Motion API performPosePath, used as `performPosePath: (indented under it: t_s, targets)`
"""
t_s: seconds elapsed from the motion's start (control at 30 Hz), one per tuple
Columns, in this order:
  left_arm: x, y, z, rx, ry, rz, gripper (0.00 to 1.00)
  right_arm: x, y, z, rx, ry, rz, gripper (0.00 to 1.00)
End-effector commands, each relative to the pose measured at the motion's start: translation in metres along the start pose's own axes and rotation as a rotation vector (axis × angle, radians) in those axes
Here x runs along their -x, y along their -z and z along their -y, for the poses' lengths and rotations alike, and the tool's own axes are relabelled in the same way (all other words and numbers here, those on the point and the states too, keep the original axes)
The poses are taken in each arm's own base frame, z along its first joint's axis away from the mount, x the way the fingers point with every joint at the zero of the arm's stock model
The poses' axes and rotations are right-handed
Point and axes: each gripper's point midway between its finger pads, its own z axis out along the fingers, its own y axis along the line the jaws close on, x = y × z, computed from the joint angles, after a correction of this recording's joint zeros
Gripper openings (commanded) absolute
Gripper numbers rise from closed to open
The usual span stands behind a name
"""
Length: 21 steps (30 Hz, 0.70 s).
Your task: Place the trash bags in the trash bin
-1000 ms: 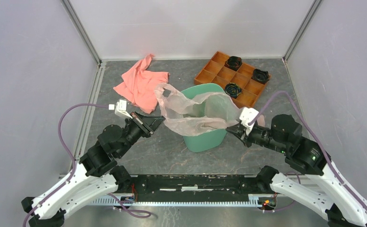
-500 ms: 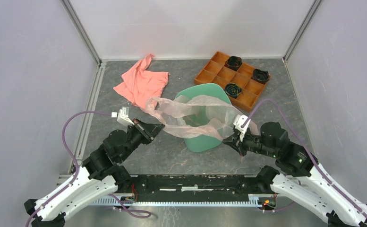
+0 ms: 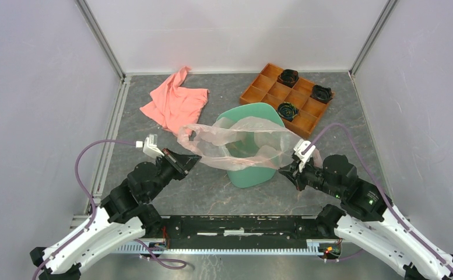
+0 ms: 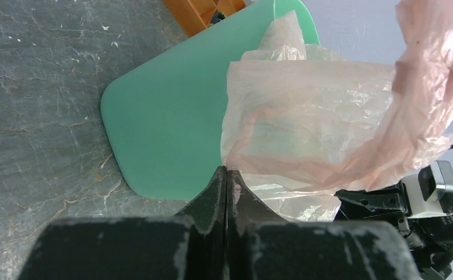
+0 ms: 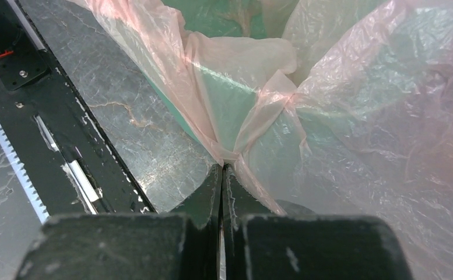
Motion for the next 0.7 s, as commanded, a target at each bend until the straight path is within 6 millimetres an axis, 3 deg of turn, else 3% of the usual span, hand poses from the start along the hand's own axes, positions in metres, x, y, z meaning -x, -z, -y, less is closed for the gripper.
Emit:
performPosePath:
  t_s: [0.0,0.1,0.2,0.3,0.47,0.67]
  targets:
    - [0.001,-0.002,-0.006,0.023,0.036,0.019,0.02,-0.014,0.002,0.010,-0.068,-0.045,-0.033,0.00]
    - [-0.008,-0.010,-0.014,0.042,0.030,-0.004,0.02,-0.021,0.002,0.028,-0.181,-0.076,-0.047,0.01]
    - [-0.013,-0.021,-0.029,0.089,-0.019,0.004,0.02,-0.023,0.003,0.058,-0.377,-0.159,-0.019,0.01]
    - [-0.018,-0.034,-0.036,0.123,-0.082,-0.004,0.02,-0.018,-0.003,0.069,-0.450,-0.221,0.045,0.02]
    - [-0.019,-0.044,-0.038,0.168,-0.133,-0.016,0.02,-0.012,-0.005,0.070,-0.456,-0.276,0.122,0.00]
    - [-0.005,-0.023,-0.012,0.071,-0.088,0.003,0.02,0.012,0.016,0.044,-0.292,-0.231,0.218,0.01]
